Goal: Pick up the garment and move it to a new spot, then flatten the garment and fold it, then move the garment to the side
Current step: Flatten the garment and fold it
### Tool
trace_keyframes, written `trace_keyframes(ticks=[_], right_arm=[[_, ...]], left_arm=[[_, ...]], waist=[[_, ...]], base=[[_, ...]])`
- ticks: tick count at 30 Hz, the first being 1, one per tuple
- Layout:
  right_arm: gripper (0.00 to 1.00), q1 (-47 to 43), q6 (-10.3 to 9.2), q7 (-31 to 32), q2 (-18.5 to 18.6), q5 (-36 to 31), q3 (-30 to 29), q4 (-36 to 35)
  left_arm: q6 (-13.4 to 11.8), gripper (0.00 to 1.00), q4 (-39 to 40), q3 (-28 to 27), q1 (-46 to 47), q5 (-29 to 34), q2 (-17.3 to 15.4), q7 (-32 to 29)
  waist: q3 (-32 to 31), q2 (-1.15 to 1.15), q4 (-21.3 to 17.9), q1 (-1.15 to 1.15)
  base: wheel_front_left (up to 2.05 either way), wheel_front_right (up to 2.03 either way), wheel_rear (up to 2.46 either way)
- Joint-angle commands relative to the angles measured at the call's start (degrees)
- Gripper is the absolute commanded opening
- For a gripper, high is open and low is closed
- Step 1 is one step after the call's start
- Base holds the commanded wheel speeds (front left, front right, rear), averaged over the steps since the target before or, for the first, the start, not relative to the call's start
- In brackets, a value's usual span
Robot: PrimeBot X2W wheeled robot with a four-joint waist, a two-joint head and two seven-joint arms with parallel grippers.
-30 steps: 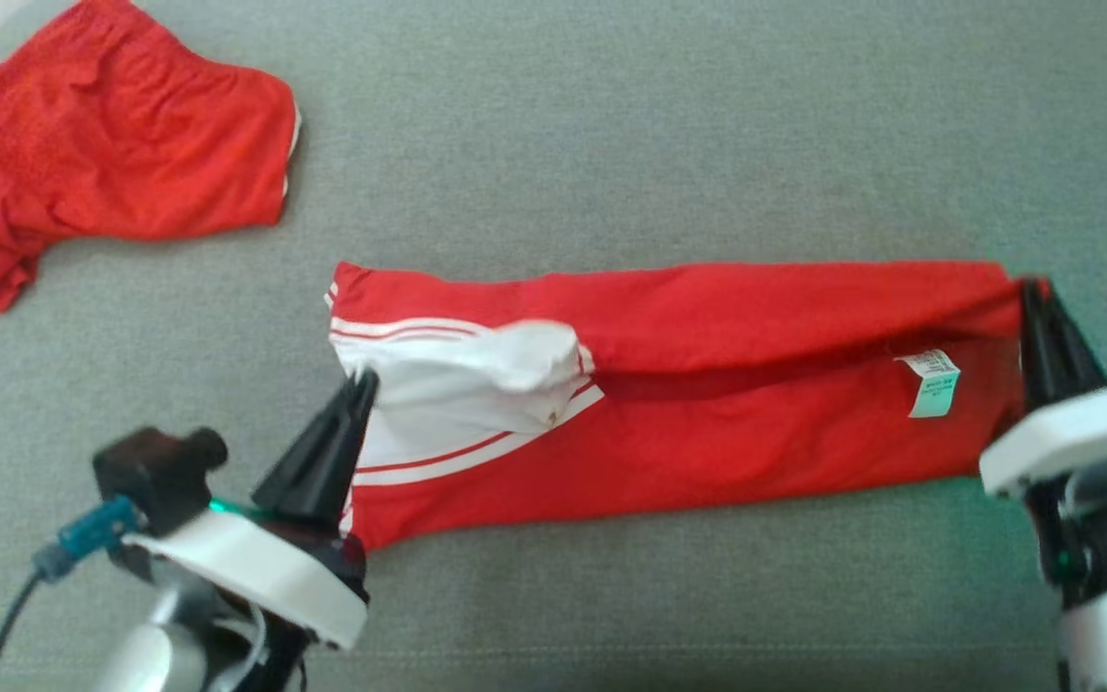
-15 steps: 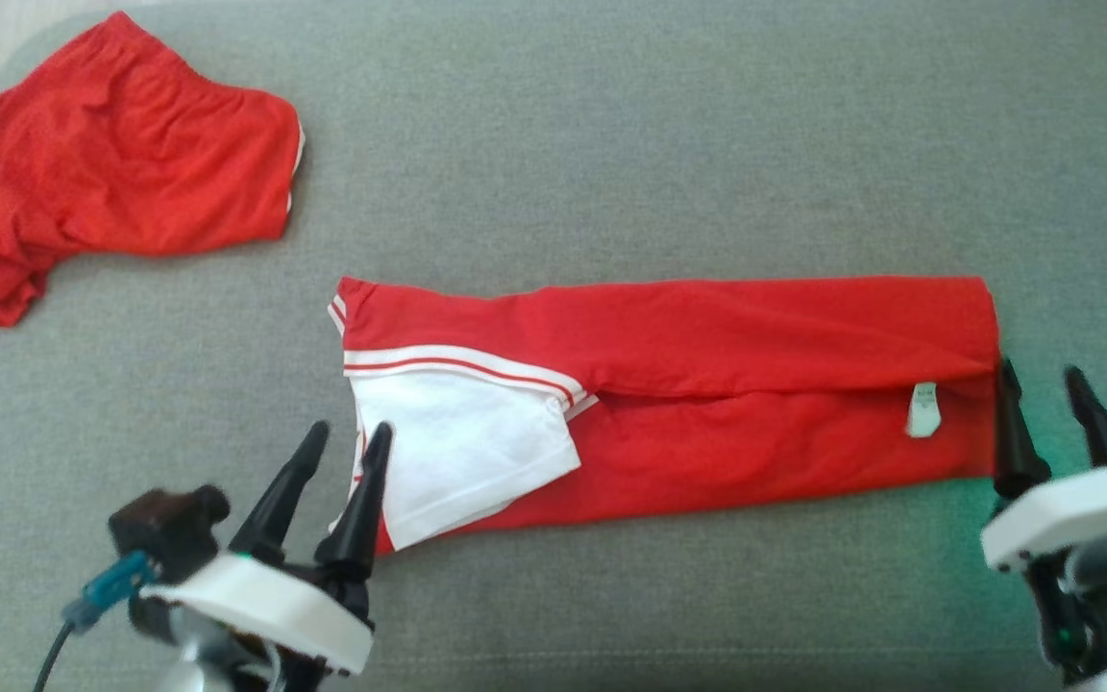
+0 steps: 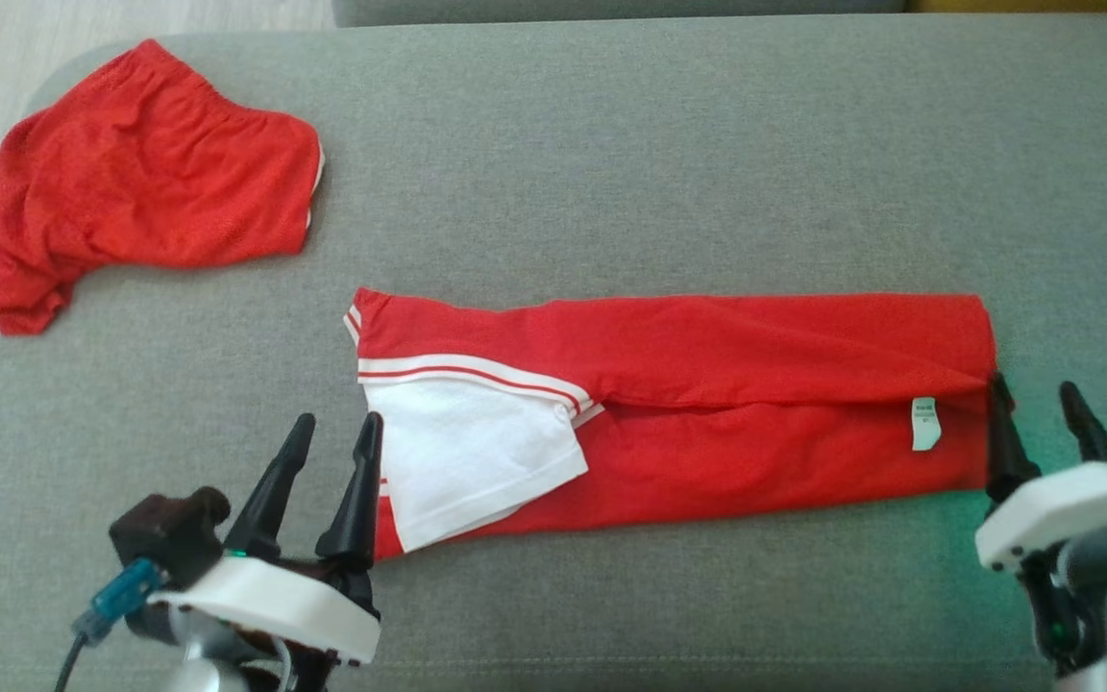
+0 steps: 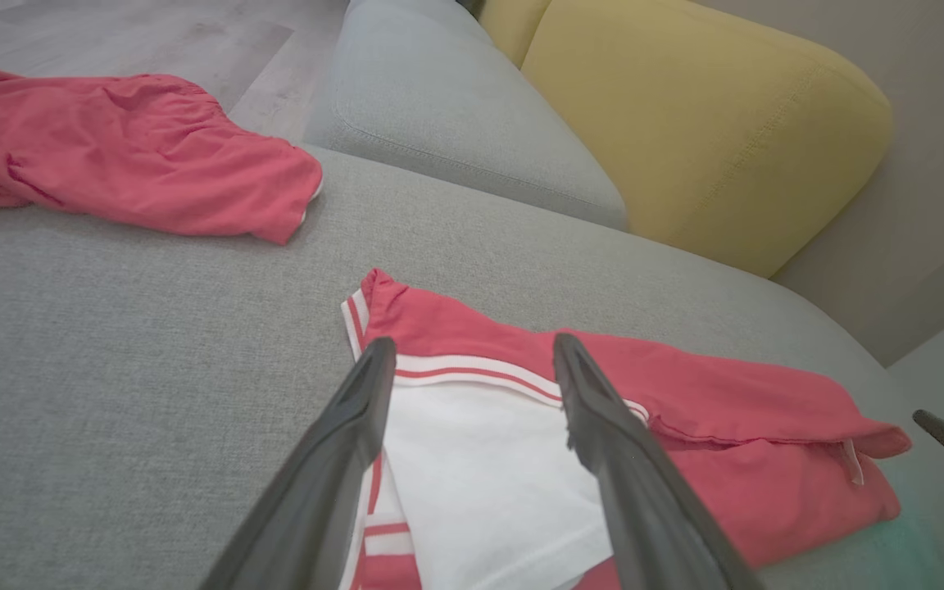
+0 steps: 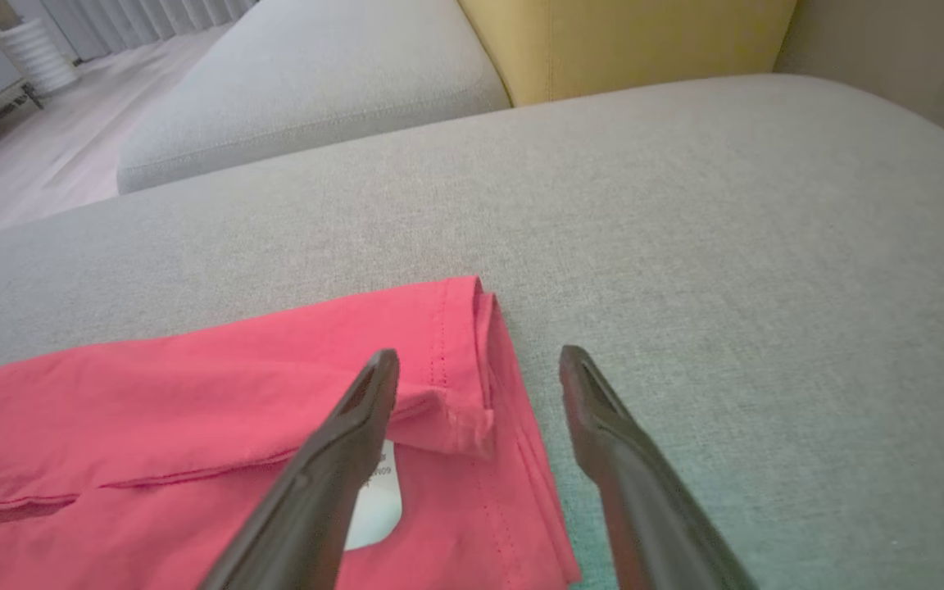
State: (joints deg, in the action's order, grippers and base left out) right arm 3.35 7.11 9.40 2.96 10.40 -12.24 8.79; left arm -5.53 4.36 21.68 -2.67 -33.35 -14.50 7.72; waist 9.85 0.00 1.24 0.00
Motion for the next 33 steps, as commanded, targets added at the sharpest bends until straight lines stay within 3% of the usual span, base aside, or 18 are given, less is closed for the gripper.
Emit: trace_keyframes(ticks=[1,11,19,20,21,22,26,33], right_arm=[[1.0,3.85,0.37,0.89,0.92,-0.56,1.34,-0.05],[1.0,9.61,0.37,6.33,2.15,-5.18,-0.92,10.2],[0.98,11.29,0.37,13.42,2.73,-3.91,0.97,14.67],[0.78,11.51,0.37,13.79,2.86,-3.38,1.25,14.92],[0.78,11.51,0.37,13.79,2.86,-3.38,1.25,14.92],[0.53,11.7,0.37,13.92,3.04,-3.01,1.48,15.08],[0.0,12.18,0.37,13.41,3.43,-1.47,2.61,15.23],[0.0,12.97,0.37,9.94,5.1,0.17,2.42,13.63]], left_arm=[[-0.22,1.0,1.52,-1.68,2.8,0.8,-0.45,0.56],[-0.28,1.0,0.57,-0.5,4.11,1.73,-0.08,1.06],[-0.53,1.0,0.17,-0.23,4.69,1.86,-0.11,1.11],[-0.51,1.0,0.09,-0.25,4.84,1.88,-0.15,1.18],[-0.51,1.0,0.09,-0.25,4.84,1.88,-0.15,1.18],[-0.46,1.0,-0.08,-0.28,5.03,1.91,-0.22,1.27],[-0.5,1.0,-0.52,-0.23,5.57,2.18,-0.36,1.57],[-0.44,1.0,-1.01,0.39,5.9,2.53,-0.62,1.5]], waist=[[0.02,0.0,0.26,0.0],[1.97,0.0,2.21,0.0],[3.08,0.0,2.29,0.0],[3.18,0.0,2.23,0.0],[3.18,0.0,2.23,0.0],[3.26,0.0,2.16,0.0],[3.42,0.0,1.83,0.0],[2.79,0.0,0.69,0.0]], base=[[0.0,0.0,0.0],[0.0,0.0,0.0],[0.0,0.0,0.0],[0.0,0.0,0.0],[0.0,0.0,0.0],[0.0,0.0,0.0],[0.0,0.0,0.0],[0.0,0.0,0.0]])
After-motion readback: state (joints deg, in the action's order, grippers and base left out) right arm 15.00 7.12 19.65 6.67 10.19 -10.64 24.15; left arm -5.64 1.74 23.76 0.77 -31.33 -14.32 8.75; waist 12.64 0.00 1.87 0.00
